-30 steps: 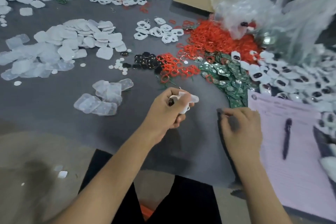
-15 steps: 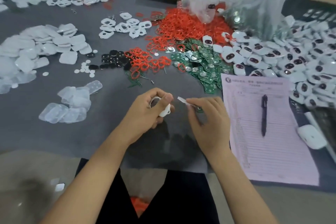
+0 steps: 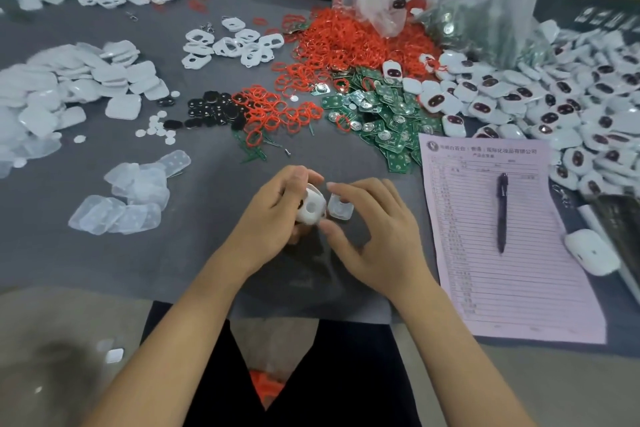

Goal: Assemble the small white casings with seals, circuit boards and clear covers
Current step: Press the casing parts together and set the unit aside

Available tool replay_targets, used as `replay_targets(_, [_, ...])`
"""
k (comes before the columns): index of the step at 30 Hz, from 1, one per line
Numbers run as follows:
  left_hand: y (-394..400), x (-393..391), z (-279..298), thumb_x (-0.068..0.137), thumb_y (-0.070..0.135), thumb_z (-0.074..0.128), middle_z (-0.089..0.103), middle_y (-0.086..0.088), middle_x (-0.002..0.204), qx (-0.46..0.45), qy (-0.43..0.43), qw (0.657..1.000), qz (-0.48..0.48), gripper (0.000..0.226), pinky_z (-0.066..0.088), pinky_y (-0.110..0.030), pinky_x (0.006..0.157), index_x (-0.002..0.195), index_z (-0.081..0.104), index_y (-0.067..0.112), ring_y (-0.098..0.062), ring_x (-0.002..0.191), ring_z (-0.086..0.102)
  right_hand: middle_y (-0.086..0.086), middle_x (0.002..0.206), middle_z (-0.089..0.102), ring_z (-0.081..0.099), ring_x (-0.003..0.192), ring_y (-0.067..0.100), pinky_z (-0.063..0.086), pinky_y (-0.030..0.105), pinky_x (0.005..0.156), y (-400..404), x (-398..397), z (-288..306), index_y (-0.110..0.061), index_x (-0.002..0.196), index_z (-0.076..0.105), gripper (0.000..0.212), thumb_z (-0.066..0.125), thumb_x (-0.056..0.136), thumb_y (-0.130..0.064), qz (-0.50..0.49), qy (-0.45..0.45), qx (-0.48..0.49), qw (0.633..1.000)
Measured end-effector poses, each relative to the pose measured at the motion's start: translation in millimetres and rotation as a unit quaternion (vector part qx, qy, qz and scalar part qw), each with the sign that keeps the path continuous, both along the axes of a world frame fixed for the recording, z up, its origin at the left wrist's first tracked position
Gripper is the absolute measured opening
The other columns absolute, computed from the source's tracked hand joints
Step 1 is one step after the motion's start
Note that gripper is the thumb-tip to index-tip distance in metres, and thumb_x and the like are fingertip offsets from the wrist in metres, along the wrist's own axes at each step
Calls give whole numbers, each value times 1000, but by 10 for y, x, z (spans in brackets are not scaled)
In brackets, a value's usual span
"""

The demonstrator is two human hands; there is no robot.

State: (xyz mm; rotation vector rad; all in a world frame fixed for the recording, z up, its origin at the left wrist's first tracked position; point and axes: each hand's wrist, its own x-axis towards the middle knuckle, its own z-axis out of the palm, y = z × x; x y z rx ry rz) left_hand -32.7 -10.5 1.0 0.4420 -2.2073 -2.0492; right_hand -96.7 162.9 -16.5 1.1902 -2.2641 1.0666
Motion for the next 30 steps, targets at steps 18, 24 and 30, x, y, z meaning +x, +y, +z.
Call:
replay_targets(18, [40,8,-99,112,38,36,59,14,65,-75,28,996,32,41,37,-15,47,95,67,17,-2,49,44,-4,100,71,66,92,14,48,20,78,304,231,-13,-16,97,77,20,79,90,-34,-170,-36,-74,982])
replay_targets(24, [63,-1,-66,111,38,38,63,8,72,-230,28,972,42,37,42,-25,55,92,62,18,-8,61,58,-20,94,63,57,88,3,43,17,71,501,348,-77,-34,92,70,20,79,83,-49,-231,-131,-2,964])
replay_targets(30, [42,6,25,107,44,24,55,-1,102,-459,-31,888,-24,46,51,-47,73,109,59,15,-29,81,61,-19,90,57,57,80,5,45,24,63,450,317,-101,-36,89,60,30,78,82,-58,-241,-148,41,958])
